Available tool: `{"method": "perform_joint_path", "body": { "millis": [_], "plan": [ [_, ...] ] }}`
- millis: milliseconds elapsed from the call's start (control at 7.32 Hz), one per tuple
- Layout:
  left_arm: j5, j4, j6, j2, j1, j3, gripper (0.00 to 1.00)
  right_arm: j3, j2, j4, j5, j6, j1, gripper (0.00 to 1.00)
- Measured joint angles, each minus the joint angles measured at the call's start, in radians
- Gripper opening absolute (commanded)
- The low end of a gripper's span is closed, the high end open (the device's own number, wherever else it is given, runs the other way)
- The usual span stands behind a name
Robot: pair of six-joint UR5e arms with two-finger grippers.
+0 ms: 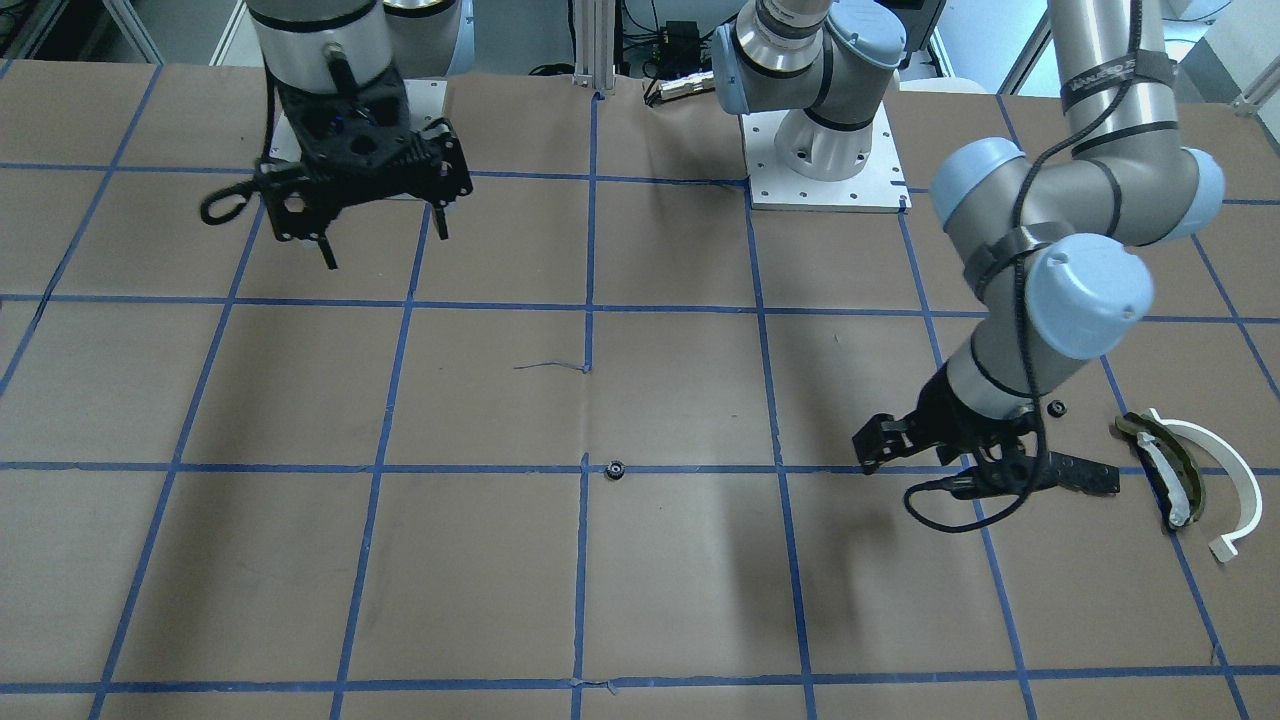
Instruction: Place bearing gear from tray to pile
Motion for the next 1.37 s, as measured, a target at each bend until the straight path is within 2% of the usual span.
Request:
{"method": "perform_joint_path", "body": {
  "millis": [410, 683, 1093, 1366],
  "plan": [
    [-0.028, 0.091, -0.326, -0.052, -0.252, 0.023, 0.91, -0.044, -0.064, 0.046, -0.006, 0.134, -0.082, 1.00],
    [-0.027, 0.155, -0.479, -0.120, -0.383, 0.022, 0.85, -0.053, -0.067, 0.043, -0.001, 0.172, -0.092, 1.00],
    [-0.019, 0.213, -0.552, -0.201, -0.435, 0.023, 0.75, -0.054, -0.020, 0.008, 0.006, 0.180, -0.095, 1.00],
    [-0.015, 0.220, -0.552, -0.220, -0.442, 0.024, 0.64, -0.118, 0.061, -0.065, 0.009, 0.185, -0.103, 1.00]
  ]
}}
